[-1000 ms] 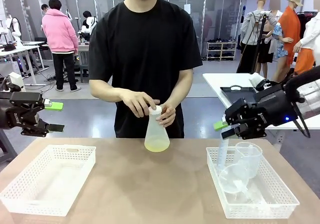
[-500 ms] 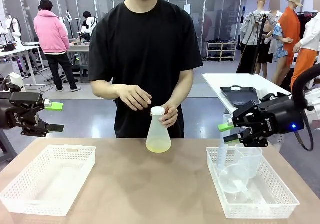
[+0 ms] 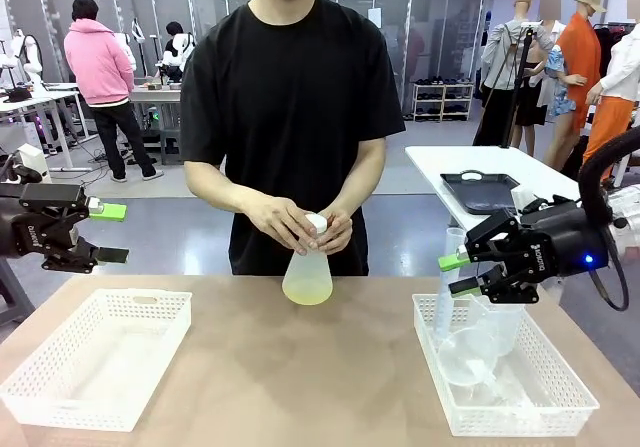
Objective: Prepare the solutions needed for the experiment.
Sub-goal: When the human places the Big flask in the center of the table, pick up the Big flask and place it in the left Organizing basket.
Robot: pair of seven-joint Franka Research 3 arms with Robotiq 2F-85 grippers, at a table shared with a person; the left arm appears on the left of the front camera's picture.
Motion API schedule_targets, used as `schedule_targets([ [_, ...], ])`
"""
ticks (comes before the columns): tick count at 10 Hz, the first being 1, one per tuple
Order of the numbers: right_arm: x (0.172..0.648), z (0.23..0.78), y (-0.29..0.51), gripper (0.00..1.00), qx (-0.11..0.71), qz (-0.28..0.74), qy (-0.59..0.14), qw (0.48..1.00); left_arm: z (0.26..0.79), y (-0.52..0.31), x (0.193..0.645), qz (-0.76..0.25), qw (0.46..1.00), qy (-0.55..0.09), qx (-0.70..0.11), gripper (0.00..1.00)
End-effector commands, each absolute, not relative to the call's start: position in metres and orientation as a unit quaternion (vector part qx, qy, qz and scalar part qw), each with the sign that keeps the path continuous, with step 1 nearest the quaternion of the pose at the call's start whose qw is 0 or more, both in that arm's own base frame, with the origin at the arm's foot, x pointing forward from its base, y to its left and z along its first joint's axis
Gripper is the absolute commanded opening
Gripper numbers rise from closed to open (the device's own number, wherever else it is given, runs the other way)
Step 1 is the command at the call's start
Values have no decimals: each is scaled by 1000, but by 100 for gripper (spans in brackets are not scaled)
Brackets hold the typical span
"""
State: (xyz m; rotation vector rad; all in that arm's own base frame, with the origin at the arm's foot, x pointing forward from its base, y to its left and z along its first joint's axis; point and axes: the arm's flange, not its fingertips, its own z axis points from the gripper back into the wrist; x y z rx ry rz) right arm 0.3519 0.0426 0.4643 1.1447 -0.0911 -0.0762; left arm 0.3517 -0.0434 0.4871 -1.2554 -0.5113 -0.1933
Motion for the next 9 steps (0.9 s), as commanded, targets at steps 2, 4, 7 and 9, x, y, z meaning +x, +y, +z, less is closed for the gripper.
schedule_targets([
  [2, 351, 466, 43, 44, 542, -31, -43, 838, 487, -46, 353, -94, 765, -246, -588, 100],
  [4, 351, 466, 43, 44, 542, -31, -43, 838, 487, -46, 353, -94, 765, -246, -588, 100],
  [7, 351, 464, 42, 44, 541, -36, -41, 839, 487, -46, 353, -94, 765, -246, -588, 100],
  [9, 353, 457, 45, 44, 597, -45, -11, 801, 487, -46, 353, -94, 765, -246, -588, 100],
])
